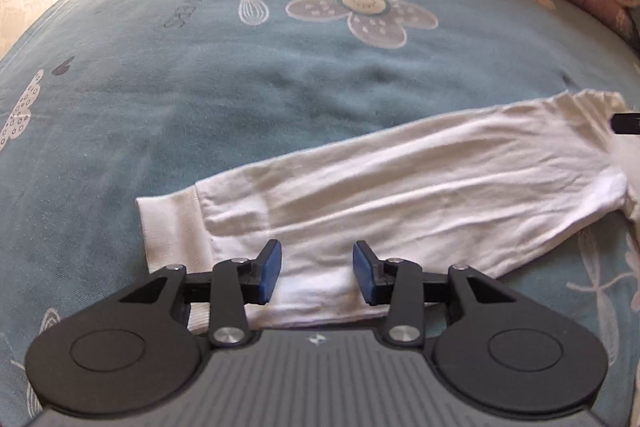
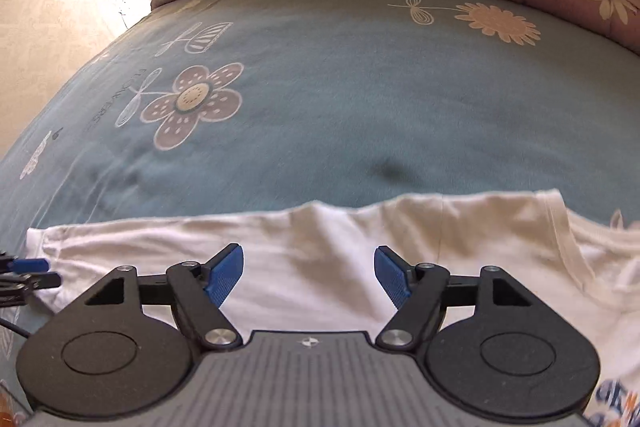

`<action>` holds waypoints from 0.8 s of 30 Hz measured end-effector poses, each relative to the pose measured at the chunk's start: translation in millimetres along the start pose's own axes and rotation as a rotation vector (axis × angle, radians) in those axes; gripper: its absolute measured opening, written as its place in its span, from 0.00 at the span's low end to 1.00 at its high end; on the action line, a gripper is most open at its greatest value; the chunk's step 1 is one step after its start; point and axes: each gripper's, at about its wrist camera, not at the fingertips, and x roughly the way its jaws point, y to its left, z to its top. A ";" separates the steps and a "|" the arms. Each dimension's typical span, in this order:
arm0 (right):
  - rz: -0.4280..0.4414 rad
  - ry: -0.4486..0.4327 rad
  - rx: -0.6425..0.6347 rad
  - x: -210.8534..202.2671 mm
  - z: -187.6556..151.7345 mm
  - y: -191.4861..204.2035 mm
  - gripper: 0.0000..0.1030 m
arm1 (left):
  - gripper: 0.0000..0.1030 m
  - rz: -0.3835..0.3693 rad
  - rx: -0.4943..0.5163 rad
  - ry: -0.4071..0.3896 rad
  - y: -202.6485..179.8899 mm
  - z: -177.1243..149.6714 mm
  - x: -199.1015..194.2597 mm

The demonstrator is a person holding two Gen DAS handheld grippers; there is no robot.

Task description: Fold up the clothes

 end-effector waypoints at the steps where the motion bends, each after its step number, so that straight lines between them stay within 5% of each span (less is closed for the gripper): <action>1: 0.014 0.007 -0.001 -3.2 -7.6 6.3 0.75 | 0.47 0.012 0.018 0.007 -2.6 -2.5 4.3; 7: 0.096 0.052 -0.004 -22.1 -53.1 44.3 0.82 | 0.46 0.076 0.035 0.034 10.5 2.1 1.3; 8: 0.135 0.059 -0.025 -21.0 -50.7 52.6 0.92 | 0.44 0.093 0.056 0.048 11.0 4.4 0.3; 12: 0.267 0.077 -0.070 -23.2 -42.5 77.3 0.90 | 0.44 0.093 0.095 0.063 9.4 16.3 -12.5; 16: 0.169 0.038 -0.074 -55.1 -53.9 56.2 0.90 | 0.45 0.067 0.155 0.006 -13.8 31.7 -26.8; 21: -0.105 -0.040 -0.014 -95.5 -78.4 -0.6 0.92 | 0.46 -0.033 0.192 -0.037 -59.6 45.7 -22.2; 24: -0.145 0.030 0.078 -91.1 -96.0 -25.5 0.92 | 0.46 -0.094 0.206 -0.042 -91.9 50.6 -13.9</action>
